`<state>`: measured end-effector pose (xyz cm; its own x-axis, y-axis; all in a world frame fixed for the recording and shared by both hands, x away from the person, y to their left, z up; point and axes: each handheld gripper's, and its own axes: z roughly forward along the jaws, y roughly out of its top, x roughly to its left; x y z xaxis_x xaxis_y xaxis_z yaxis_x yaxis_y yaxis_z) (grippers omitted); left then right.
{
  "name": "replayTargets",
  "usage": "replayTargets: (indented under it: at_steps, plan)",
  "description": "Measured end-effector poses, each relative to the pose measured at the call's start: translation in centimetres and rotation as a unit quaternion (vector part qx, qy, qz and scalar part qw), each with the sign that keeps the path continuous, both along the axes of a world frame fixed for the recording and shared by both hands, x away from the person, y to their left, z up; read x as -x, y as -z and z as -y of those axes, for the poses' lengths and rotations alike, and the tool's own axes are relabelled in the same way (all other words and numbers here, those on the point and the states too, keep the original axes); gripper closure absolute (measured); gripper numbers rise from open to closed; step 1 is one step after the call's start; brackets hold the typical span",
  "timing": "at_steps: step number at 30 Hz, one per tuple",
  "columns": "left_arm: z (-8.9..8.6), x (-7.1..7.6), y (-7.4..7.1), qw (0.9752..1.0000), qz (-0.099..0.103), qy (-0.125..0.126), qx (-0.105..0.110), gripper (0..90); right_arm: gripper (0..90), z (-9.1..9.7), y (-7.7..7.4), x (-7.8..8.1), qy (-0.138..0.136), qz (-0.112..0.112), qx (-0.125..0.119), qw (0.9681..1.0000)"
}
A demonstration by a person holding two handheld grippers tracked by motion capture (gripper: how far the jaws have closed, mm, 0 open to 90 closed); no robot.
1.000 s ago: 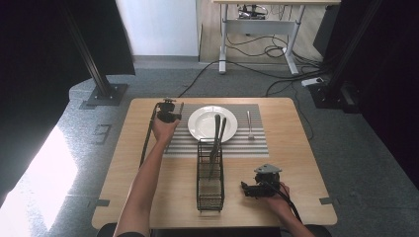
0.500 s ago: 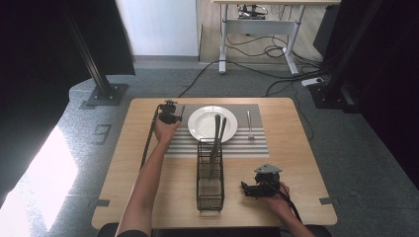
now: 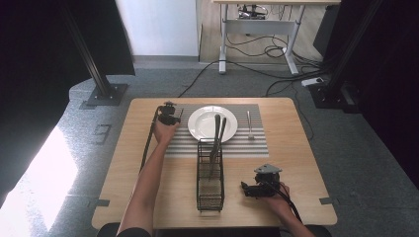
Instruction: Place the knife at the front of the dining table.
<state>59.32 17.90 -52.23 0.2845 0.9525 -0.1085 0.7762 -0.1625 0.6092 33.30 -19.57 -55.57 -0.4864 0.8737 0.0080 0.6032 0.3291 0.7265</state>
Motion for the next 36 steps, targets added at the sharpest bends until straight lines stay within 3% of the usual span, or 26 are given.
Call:
replayTargets:
  at_steps: [9,16,22,24,29,36]
  plan:
    - [0.1,0.2,0.8,1.0,0.005,-0.005,-0.007,83.5,5.6,0.0,0.0,0.0,-0.001,0.0,0.0,1.0]
    - [0.1,0.7,1.2,0.9997,0.025,-0.005,-0.005,82.4,5.7,0.0,0.0,0.0,-0.001,0.0,0.0,1.0]
    - [-0.1,0.9,1.1,0.9995,0.027,-0.004,-0.016,80.4,5.9,0.0,0.0,0.0,-0.001,0.0,-0.001,1.0]
    - [-0.2,1.0,1.1,0.9991,0.029,-0.005,-0.03,78.3,5.9,0.0,0.0,0.1,-0.002,0.0,-0.001,1.0]
    - [-0.7,1.3,1.0,0.9992,0.028,-0.003,-0.029,75.0,5.9,0.0,0.0,0.1,-0.003,0.001,-0.001,1.0]
    - [-0.5,1.6,1.0,0.999,0.025,-0.009,-0.036,79.3,6.2,0.0,0.0,0.1,-0.003,0.001,0.0,1.0]
